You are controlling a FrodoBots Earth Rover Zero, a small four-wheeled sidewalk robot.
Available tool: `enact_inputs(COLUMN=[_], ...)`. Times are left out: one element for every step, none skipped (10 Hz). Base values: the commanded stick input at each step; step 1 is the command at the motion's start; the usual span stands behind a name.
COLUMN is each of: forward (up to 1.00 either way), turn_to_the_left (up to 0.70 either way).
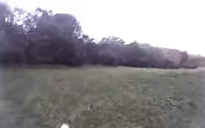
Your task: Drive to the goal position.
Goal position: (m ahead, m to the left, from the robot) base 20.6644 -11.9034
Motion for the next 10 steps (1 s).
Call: enact_inputs(forward=[0.70,0.70,0.70,0.70,0.70,0.70,0.70,0.70,0.70,0.70], turn_to_the_left=[-0.32,-0.35,-0.35,-0.35,-0.35,-0.35,-0.35,-0.35,-0.35,-0.35])
